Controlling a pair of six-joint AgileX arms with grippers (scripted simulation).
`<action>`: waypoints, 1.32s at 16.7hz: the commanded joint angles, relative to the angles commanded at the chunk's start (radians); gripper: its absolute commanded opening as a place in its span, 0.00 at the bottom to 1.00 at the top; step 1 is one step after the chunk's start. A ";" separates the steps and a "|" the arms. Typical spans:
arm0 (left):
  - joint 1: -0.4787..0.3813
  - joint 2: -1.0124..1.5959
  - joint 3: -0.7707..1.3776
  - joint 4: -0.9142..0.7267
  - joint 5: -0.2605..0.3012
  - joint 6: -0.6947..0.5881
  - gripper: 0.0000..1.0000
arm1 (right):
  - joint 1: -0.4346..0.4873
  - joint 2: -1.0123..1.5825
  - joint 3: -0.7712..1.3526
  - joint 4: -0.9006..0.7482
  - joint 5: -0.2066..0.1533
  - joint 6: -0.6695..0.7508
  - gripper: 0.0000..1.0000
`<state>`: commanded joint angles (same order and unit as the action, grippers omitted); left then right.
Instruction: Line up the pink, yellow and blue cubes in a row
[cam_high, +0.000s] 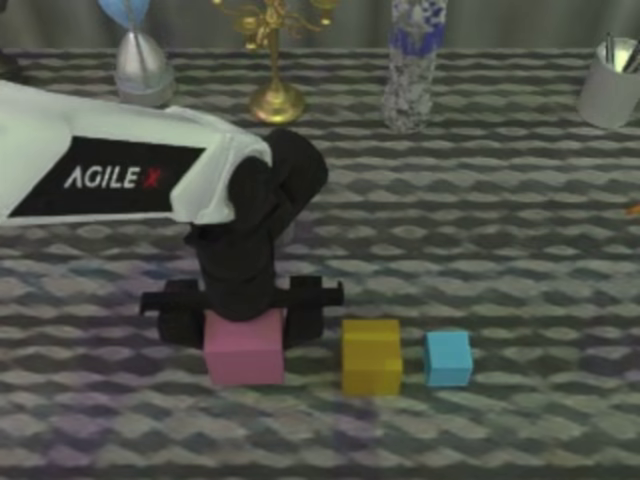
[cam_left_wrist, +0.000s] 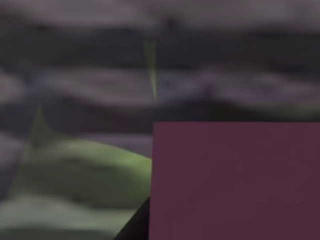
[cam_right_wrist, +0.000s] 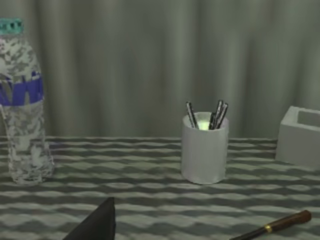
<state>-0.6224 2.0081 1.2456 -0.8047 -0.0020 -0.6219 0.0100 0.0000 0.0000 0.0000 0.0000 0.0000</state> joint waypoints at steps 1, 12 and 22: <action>0.000 0.000 0.000 0.000 0.000 0.000 0.38 | 0.000 0.000 0.000 0.000 0.000 0.000 1.00; 0.000 0.000 0.000 0.000 0.000 0.000 1.00 | 0.000 0.000 0.000 0.000 0.000 0.000 1.00; 0.008 -0.027 0.050 -0.077 0.000 -0.005 1.00 | 0.000 0.000 0.000 0.000 0.000 0.000 1.00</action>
<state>-0.6145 1.9810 1.2952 -0.8813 -0.0024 -0.6268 0.0100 0.0000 0.0000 0.0000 0.0000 0.0000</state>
